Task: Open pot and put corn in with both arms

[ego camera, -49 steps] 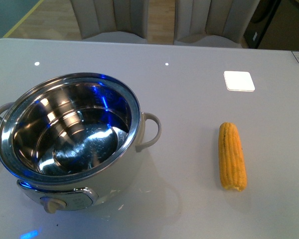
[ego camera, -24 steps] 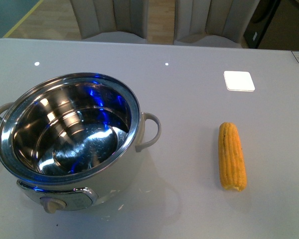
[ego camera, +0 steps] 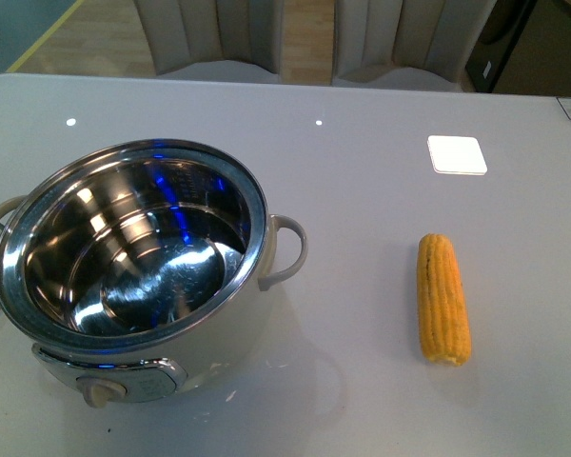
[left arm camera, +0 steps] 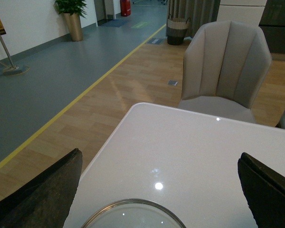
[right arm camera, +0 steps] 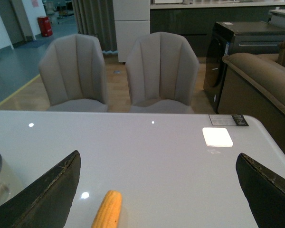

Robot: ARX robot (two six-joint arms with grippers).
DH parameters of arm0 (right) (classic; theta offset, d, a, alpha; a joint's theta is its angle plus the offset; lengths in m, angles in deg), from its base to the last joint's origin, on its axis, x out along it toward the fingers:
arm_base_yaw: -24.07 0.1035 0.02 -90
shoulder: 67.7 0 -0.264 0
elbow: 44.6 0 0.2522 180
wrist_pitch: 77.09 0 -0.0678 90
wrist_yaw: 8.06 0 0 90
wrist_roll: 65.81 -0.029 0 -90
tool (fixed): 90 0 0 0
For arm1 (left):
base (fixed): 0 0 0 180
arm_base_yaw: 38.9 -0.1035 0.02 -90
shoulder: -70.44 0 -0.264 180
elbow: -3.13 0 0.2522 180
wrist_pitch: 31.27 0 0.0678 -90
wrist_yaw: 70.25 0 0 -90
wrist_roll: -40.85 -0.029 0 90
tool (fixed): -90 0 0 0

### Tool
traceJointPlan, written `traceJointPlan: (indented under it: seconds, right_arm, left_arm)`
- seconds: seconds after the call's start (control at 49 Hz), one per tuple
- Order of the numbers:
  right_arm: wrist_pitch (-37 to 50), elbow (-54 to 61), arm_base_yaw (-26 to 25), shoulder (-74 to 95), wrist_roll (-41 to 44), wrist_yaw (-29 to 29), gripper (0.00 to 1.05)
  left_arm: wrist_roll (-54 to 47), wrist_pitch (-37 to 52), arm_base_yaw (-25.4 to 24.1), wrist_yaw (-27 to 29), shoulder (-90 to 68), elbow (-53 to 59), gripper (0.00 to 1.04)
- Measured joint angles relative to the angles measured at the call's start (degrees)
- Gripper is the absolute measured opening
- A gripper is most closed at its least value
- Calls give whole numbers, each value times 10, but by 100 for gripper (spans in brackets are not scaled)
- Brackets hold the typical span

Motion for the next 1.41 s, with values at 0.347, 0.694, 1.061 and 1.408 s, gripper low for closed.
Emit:
traceJointPlan:
  seconds: [0.347, 0.694, 1.061, 1.408]
  right_arm:
    - [0, 0, 0, 0, 0, 0, 96]
    - [0, 0, 0, 0, 0, 0, 96]
    - [0, 0, 0, 0, 0, 0, 96]
    - [0, 0, 0, 0, 0, 0, 96]
  left_arm:
    - [7, -173, 35, 11, 263, 71, 98]
    - [22, -213, 39, -26, 345, 90, 92]
    - [32, -271, 134, 10, 465, 151, 35]
    - [36, -353, 215, 90, 581, 182, 3]
